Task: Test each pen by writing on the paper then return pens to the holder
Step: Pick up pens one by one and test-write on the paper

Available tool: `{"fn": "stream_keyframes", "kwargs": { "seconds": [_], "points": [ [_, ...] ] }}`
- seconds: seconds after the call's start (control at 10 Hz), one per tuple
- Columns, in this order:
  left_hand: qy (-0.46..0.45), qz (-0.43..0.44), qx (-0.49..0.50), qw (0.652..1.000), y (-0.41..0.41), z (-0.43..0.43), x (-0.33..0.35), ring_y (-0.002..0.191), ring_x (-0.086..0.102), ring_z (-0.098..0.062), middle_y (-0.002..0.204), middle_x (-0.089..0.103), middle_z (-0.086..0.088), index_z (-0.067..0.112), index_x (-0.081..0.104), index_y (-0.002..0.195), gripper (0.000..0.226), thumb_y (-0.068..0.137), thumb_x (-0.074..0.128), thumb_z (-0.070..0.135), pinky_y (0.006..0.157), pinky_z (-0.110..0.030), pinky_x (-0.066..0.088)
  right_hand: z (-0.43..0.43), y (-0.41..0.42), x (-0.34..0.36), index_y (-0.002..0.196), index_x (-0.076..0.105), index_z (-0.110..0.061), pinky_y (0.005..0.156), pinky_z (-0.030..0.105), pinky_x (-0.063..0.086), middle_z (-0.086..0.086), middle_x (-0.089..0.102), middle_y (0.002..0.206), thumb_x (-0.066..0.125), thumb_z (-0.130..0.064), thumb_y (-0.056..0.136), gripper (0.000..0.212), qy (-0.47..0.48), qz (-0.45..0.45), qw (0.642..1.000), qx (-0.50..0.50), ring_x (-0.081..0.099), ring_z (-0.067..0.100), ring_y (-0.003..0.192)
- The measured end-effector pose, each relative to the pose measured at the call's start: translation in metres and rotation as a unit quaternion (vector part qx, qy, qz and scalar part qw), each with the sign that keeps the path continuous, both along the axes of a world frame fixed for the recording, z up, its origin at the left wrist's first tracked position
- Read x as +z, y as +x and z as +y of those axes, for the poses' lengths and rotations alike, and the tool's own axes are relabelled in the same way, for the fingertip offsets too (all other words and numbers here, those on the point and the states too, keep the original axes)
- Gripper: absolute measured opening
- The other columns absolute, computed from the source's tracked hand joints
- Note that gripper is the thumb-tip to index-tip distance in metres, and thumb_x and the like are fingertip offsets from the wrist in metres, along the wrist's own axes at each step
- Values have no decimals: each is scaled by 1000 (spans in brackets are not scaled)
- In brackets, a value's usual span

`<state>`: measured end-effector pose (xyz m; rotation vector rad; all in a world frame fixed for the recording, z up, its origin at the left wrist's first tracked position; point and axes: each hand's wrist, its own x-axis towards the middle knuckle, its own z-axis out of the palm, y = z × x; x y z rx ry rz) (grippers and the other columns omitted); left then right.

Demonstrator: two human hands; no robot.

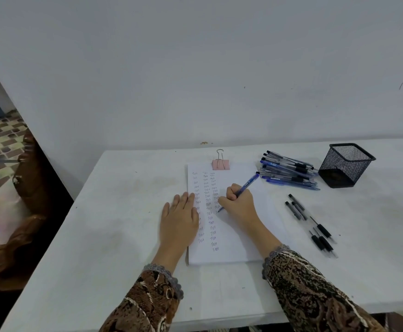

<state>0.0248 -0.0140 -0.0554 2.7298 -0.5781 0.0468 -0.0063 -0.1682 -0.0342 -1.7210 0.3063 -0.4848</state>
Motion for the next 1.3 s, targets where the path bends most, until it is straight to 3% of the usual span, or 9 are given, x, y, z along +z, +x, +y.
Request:
{"fn": "stream_keyframes", "kwargs": {
  "seconds": [0.3, 0.6, 0.9, 1.0, 1.1, 1.2, 1.3],
  "points": [
    [-4, 1, 0, 1000, -1, 0, 1, 145, 4, -13, 157, 10, 6, 23, 12, 148, 49, 100, 20, 29, 117, -34, 2, -1, 0, 1, 52, 23, -17, 47, 11, 25, -4, 27, 58, 56, 12, 69, 47, -13, -5, 1000, -14, 25, 3, 44],
    [1, 4, 1, 1000, -1, 0, 1, 145, 4, -13, 157, 9, 6, 24, 11, 149, 49, 100, 19, 30, 117, -34, 1, -1, 0, 0, 51, 23, -19, 53, 19, 24, -7, 25, 55, 56, 12, 69, 49, -10, -8, 999, -31, 24, 4, 46],
    [-2, 5, 0, 1000, -1, 0, 1, 145, 3, -13, 157, 9, 6, 24, 11, 149, 49, 100, 19, 30, 117, -34, 1, -2, 0, -1, 51, 23, -18, 49, 12, 26, -5, 25, 57, 54, 15, 69, 49, -17, -26, 999, -27, 26, 4, 45],
    [-3, 4, 2, 1000, 0, 0, 0, 145, 4, -13, 157, 9, 6, 24, 11, 149, 49, 101, 19, 30, 117, -34, 1, -4, 2, -2, 51, 22, -20, 47, 11, 24, -6, 24, 55, 50, 18, 71, 51, 28, -26, 999, -25, 24, 3, 44],
    [-3, 5, 1, 1000, 0, 0, 0, 145, 4, -13, 157, 9, 6, 24, 11, 149, 49, 101, 18, 30, 117, -33, 0, -11, 3, -2, 51, 28, -23, 35, 15, 20, -7, 28, 43, 50, 9, 87, 52, 238, -54, 970, -1, 27, 4, 36],
    [-7, 7, 2, 1000, 0, 0, 1, 145, 4, -12, 157, 9, 6, 24, 11, 149, 49, 101, 19, 30, 117, -33, 0, -17, 2, 8, 67, 37, -17, 34, 14, 20, -7, 36, 39, 38, -35, 100, 37, 349, -45, 936, -18, 33, 6, 30],
    [-7, 5, 2, 1000, 0, 0, 0, 145, 4, -12, 157, 10, 6, 24, 12, 149, 49, 100, 19, 29, 117, -33, 1, -20, 4, 10, 84, 40, -18, 34, 13, 22, -5, 34, 38, 25, -47, 100, 36, 414, -51, 908, -39, 28, 8, 29]
  ]
}}
